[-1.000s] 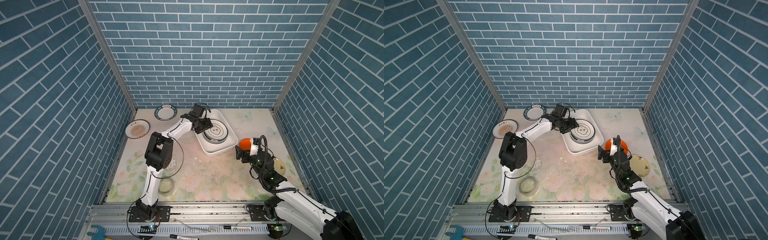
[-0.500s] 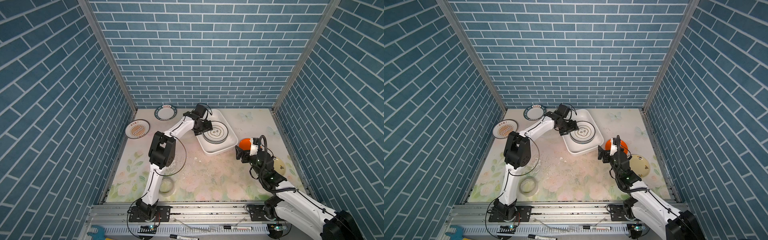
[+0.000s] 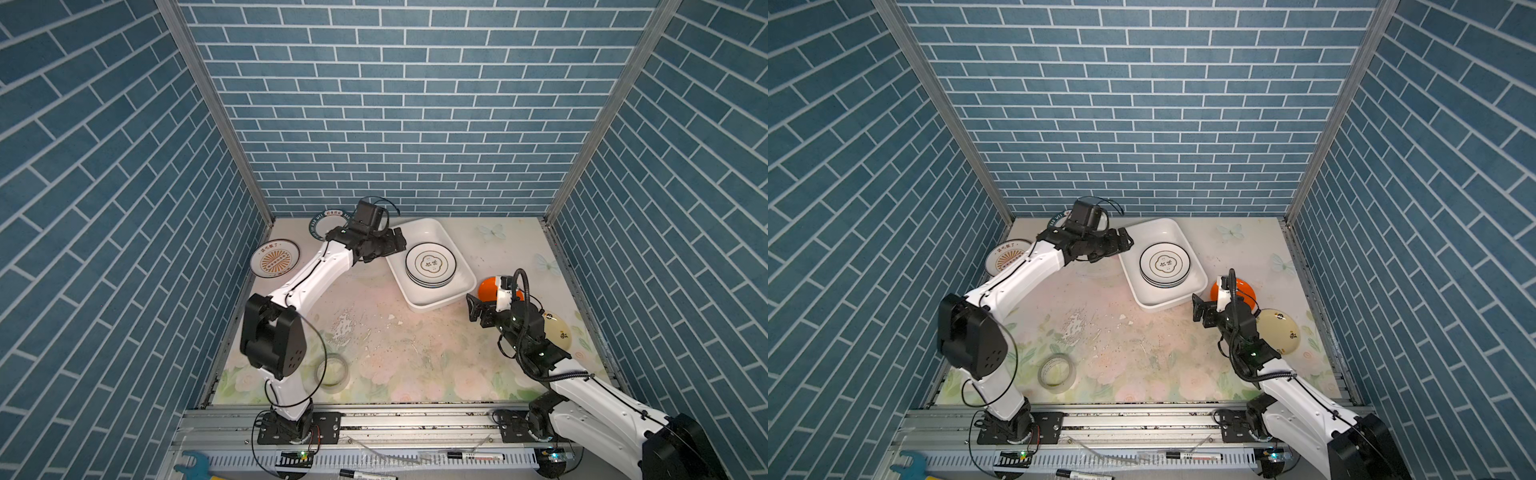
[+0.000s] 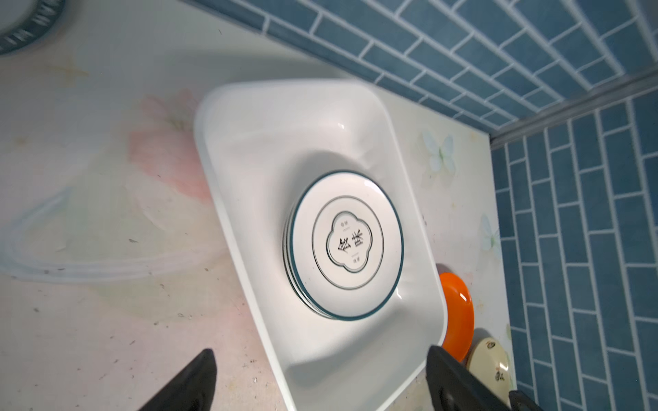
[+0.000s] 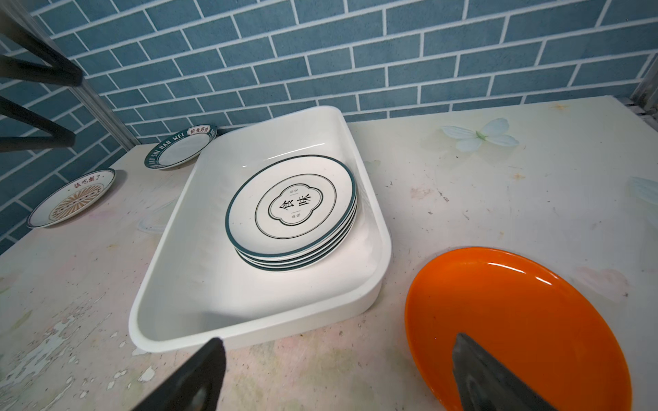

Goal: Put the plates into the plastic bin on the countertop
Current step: 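Open the left gripper and withdraw it toward the orange-sunburst plate, then grasp the orange-sunburst plate with the left gripper while the right arm reaches over the bin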

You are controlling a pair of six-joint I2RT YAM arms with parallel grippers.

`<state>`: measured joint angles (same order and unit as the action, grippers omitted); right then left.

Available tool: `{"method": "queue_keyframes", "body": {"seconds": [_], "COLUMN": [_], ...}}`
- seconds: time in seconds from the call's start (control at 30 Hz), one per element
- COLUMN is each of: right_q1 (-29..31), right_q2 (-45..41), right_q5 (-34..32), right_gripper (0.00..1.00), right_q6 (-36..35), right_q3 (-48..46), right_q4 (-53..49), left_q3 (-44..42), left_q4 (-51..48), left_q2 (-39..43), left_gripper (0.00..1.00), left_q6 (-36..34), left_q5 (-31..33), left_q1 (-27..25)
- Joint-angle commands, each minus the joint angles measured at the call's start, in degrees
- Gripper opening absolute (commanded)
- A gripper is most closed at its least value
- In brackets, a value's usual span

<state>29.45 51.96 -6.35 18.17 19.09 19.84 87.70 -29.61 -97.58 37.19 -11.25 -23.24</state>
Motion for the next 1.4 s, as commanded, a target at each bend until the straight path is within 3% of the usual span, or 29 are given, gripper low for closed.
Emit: {"method": "queue_keyframes", "body": {"seconds": [0.0, 0.17, 0.33, 0.63, 0.93, 1.37], "right_q1": [-0.11, 0.62, 5.46, 13.94, 18.89, 21.4], "right_q2": [0.01, 1.55, 5.79, 18.35, 27.07, 35.77], "right_q5": [4.1, 10.95, 11.01, 16.84, 21.28, 25.69], "right_gripper": [0.99, 0.98, 0.99, 0.99, 0.99, 0.99], "right_q6": [1.26, 6.2, 7.36, 13.25, 17.46, 22.06], "right_q3": [5.45, 10.11, 16.3, 24.94, 30.24, 34.93], "right_q4": [-2.68, -3.92, -5.06, 2.31, 9.56, 16.75], "left_q3": [-7.5, -17.68, -26.77, -39.75, -41.84, -39.62], "left_q4": [3.72, 6.93, 10.38, 19.65, 30.45, 43.86], "left_q2": [4.33, 13.03, 20.65, 24.74, 15.68, -0.84], "left_gripper": [0.94, 0.97, 1.0, 0.99, 0.97, 0.9], "left_q6": [1.66, 4.28, 7.27, 16.2, 21.93, 28.9], "left_q5": [0.83, 1.24, 0.75, -2.41, -6.12, -8.14], "left_q1": [5.04, 12.42, 21.62, 38.3, 45.99, 47.48]}}
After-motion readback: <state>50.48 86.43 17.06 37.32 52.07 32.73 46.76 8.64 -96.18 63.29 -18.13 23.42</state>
